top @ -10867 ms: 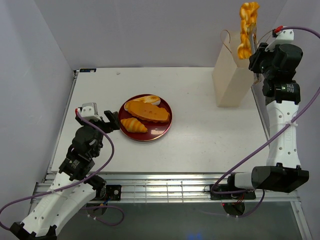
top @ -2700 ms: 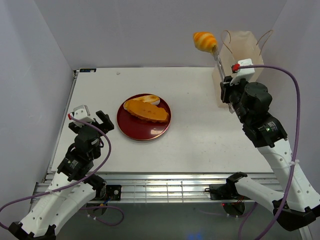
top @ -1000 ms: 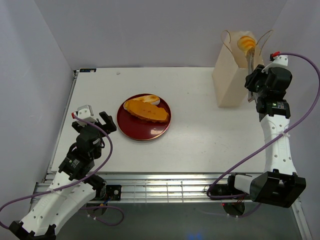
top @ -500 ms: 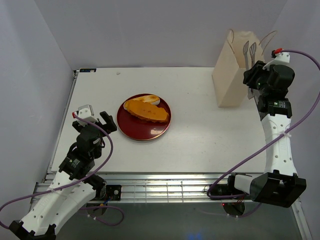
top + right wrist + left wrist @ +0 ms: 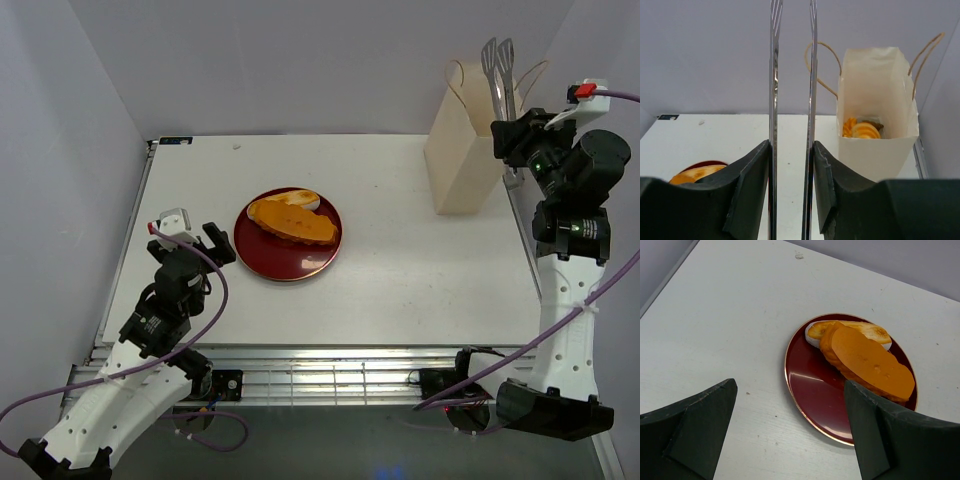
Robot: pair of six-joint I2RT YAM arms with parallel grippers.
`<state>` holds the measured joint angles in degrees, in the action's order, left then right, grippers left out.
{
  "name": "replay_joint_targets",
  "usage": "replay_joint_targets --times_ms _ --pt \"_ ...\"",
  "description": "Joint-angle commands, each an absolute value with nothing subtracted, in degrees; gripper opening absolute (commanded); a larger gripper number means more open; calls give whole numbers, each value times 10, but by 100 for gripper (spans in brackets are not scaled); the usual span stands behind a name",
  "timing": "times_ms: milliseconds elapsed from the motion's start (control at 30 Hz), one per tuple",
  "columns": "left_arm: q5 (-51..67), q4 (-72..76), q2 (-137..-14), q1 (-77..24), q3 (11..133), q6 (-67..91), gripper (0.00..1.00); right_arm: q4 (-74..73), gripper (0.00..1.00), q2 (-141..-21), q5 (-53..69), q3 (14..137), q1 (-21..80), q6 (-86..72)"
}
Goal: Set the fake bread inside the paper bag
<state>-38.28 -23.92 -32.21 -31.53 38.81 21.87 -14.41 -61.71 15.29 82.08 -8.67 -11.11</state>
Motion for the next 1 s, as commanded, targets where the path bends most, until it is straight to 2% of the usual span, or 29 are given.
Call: replay_joint_targets --times_ms 0,67,100,233,600,867,967 --pt "-380 -228 -317 -317 382 213 98 -129 44 -593 195 837 -73 -105" --pt "-380 -228 -317 -317 381 212 98 -128 44 -588 207 833 -66 -106" --pt "-375 -227 -318 -317 381 210 93 -127 44 -585 225 831 -64 -108" --pt "-378 -227 -325 -317 382 210 95 -116 44 -586 269 809 -35 -114" --pt "-392 -227 -335 -317 381 211 97 -139 43 -603 213 723 235 -19" --pt "-396 -226 -345 -317 381 213 97 -100 44 -596 256 596 280 -3" --pt "-396 -225 -346 -317 381 214 98 -64 44 -571 223 522 289 -14"
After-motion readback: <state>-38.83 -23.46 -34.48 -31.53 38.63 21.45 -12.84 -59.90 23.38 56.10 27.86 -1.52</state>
